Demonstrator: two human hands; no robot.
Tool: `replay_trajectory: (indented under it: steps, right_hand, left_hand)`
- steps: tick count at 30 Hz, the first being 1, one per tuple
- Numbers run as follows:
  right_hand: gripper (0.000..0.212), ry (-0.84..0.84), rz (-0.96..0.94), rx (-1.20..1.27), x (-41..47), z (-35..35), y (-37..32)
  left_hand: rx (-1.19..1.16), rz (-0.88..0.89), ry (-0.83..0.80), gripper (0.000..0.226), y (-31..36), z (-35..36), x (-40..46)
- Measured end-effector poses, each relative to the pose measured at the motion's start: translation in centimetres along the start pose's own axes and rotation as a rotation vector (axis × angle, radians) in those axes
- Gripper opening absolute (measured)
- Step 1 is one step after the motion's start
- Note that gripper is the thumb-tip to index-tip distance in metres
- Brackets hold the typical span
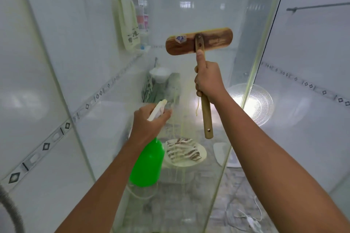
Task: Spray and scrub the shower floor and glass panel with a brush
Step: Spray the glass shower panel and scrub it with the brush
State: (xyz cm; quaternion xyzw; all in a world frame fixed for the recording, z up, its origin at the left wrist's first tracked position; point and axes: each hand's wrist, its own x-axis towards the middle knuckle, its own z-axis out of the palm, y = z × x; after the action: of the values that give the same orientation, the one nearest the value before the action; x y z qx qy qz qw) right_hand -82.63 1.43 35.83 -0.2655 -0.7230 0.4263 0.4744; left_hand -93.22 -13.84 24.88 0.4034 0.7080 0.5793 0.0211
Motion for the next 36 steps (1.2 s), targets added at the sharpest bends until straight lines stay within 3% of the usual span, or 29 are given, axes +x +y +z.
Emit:
replay_trajectory:
  steps: [3, 7, 11, 14, 17, 20, 25, 28, 36]
  right_hand:
    - [0.058, 0.009, 0.003, -0.005, -0.2, 0.6, 0.4]
    - [0.059, 0.03, 0.02, -0.06, -1.3, 2.4, 3.2]
    - [0.053, -0.049, 0.045, -0.107, -7.3, 6.1, 11.1]
    - [0.053, -0.161, 0.195, -0.175, -13.7, 8.4, 17.7]
    - [0.058, -0.201, 0.236, -0.219, -16.3, 9.0, 20.1]
    - [0.065, -0.199, 0.194, -0.2, -13.9, 9.4, 17.7]
    - [0.056, -0.049, -0.034, -0.092, -4.9, 8.1, 6.0]
    - [0.056, -0.017, -0.094, -0.068, -3.7, 7.6, 5.1]
    - [0.07, -0.105, 0.267, -0.206, -16.9, 7.7, 24.3]
  left_hand:
    - [-0.041, -0.072, 0.017, 0.032, -0.1, 0.1, -0.4]
    - [-0.027, -0.01, 0.071, 0.027, -1.1, -0.6, -0.8]
    - [-0.001, 0.046, 0.132, 0.034, -2.9, -1.4, -1.3]
    - [0.012, 0.095, 0.164, 0.032, -3.4, -1.9, -1.5]
    - [0.021, 0.08, 0.173, 0.034, -3.8, -2.6, -1.4]
    - [0.018, 0.076, 0.184, 0.032, -4.0, -3.1, -1.3]
    - [0.026, 0.073, 0.181, 0.034, -3.9, -3.4, -0.6]
    - [0.039, 0.06, 0.156, 0.03, -4.1, -3.4, -0.6]
    - [0.013, 0.07, 0.105, 0.034, -4.5, -2.3, -0.9]
